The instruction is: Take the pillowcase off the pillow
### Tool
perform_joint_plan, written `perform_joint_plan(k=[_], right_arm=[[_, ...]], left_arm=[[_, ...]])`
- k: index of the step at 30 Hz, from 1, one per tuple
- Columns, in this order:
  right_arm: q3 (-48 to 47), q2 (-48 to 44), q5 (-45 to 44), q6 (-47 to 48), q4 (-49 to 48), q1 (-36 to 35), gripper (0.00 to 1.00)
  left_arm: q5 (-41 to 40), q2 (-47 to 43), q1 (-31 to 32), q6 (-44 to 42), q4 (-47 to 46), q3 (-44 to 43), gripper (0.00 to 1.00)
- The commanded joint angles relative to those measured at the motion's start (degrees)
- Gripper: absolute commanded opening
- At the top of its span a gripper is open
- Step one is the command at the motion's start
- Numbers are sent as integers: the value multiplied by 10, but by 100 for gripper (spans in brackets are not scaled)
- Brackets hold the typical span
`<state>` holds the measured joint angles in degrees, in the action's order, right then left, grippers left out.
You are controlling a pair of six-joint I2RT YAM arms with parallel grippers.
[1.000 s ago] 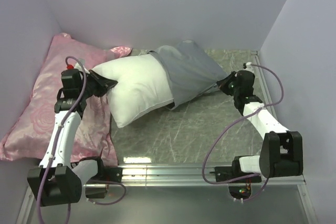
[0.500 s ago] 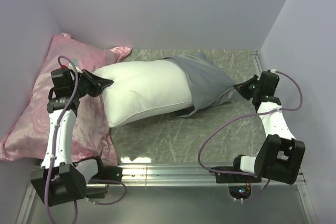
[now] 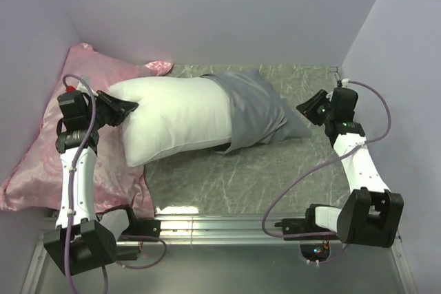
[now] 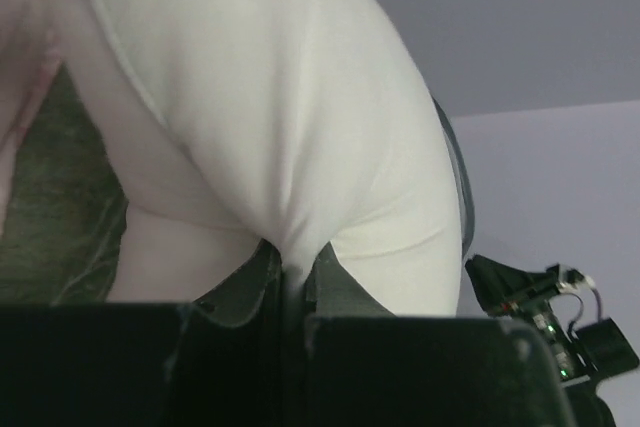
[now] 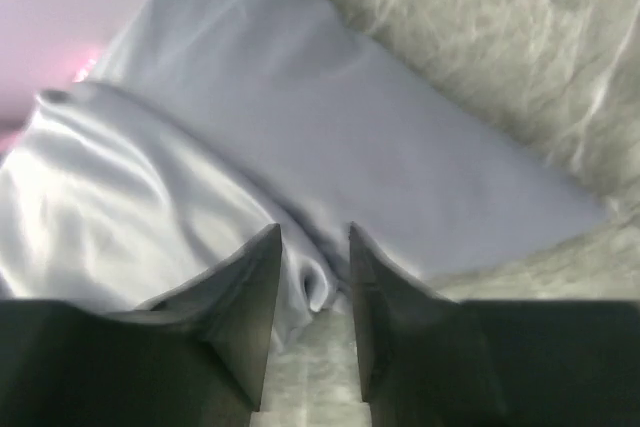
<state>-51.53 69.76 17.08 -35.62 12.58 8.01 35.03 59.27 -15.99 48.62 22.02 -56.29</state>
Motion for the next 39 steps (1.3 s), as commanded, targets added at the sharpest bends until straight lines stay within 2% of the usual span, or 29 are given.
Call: perform_joint_plan(k=[1, 2, 5, 6, 9, 12, 17, 21, 28, 31, 33, 34, 35, 37, 39], right_arm=[[-24, -42, -55, 49, -23, -5, 43], [-30, -47, -55, 54, -18, -5, 53], [-66, -52, -52, 70, -18, -5, 66], [-76, -43, -30, 75, -20, -5, 67], [-120, 22, 38, 90, -49, -17, 69], [-187, 123, 89, 121, -60, -68, 70], [-302, 230, 65, 158, -69, -163, 71], [-375, 319, 59, 181, -63, -199, 72], [-468, 390, -2, 228, 1, -254, 71], [-462, 391, 0, 229, -1, -258, 66], [-459, 391, 0, 231, 3, -258, 53], [-462, 394, -9, 234, 10, -257, 42], [-469, 394, -11, 238, 21, -256, 26], [-475, 400, -15, 242, 31, -255, 24], [-488, 405, -35, 246, 52, -255, 14]], left_arm=[[-32, -45, -15, -18, -67, 10, 0], [-31, -56, -15, -14, -66, 27, 0], [-36, -77, -15, -14, -62, 59, 1], [-36, -82, -15, -13, -64, 68, 0], [-31, -96, -15, -12, -65, 96, 1], [-29, -103, -15, -19, -63, 116, 0], [-21, -106, -15, -26, -63, 127, 1], [-15, -106, -14, -30, -58, 121, 0], [-11, -104, -14, -38, -51, 110, 0], [-13, -105, -15, -38, -51, 107, 1], [-14, -107, -15, -37, -51, 107, 0], [-13, -107, -14, -35, -51, 108, 0], [-13, -109, -15, -35, -51, 107, 0], [-14, -110, -14, -34, -51, 107, 0], [-14, -110, -15, -33, -51, 107, 1]])
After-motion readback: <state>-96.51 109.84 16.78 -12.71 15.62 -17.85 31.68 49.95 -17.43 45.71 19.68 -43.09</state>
